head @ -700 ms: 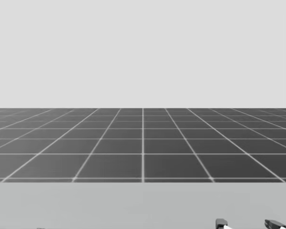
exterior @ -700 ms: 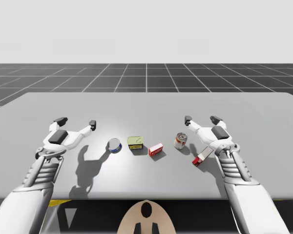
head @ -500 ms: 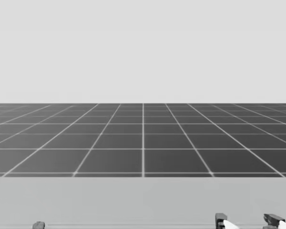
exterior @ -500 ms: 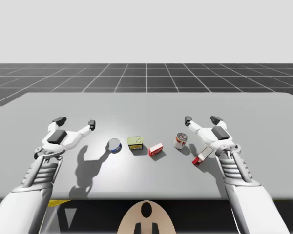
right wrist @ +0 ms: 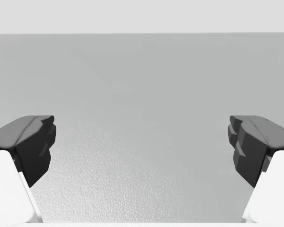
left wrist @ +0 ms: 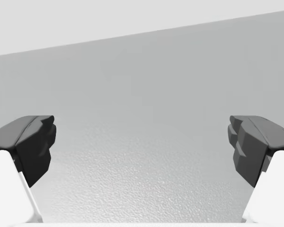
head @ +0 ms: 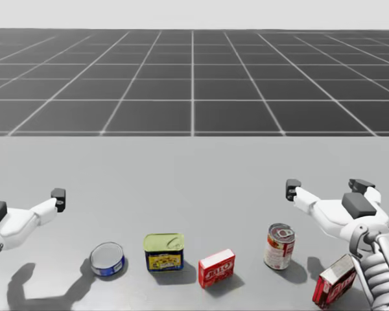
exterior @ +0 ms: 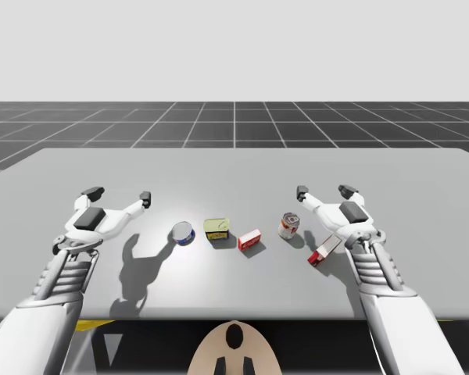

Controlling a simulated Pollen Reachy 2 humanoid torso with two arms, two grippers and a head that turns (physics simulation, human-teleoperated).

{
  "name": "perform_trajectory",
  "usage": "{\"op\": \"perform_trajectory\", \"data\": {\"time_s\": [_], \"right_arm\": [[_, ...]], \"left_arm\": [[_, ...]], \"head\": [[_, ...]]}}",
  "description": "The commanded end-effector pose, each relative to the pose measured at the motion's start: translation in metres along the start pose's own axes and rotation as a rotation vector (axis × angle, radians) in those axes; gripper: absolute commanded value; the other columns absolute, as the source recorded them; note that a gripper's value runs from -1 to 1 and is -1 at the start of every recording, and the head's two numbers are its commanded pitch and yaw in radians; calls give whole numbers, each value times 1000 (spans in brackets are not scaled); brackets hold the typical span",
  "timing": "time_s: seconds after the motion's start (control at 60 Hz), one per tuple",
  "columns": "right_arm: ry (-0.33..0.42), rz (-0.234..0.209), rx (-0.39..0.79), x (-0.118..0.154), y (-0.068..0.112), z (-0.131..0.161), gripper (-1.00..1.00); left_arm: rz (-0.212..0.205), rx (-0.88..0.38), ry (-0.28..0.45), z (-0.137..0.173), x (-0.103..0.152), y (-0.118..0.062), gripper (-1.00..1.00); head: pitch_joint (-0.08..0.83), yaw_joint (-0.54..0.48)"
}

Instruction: Lift the meat can off the table.

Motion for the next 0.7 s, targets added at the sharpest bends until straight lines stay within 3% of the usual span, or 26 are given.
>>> {"op": "perform_trajectory", "data": {"time_s": [0.017, 0.35, 0.7], "right_arm": [[2, 12, -3, -1, 0, 0, -1000], [-8, 29, -8, 1, -1, 1, -1000], [-15, 33, -8, 3, -1, 1, -1000]], "left_arm": [[-4, 0, 0, -1, 0, 0, -1000], [-3, -10, -5, 0, 1, 1, -1000], [16, -44, -54, 7, 8, -3, -1000]], "head": [[435, 5], [621, 76], [633, 104]]}}
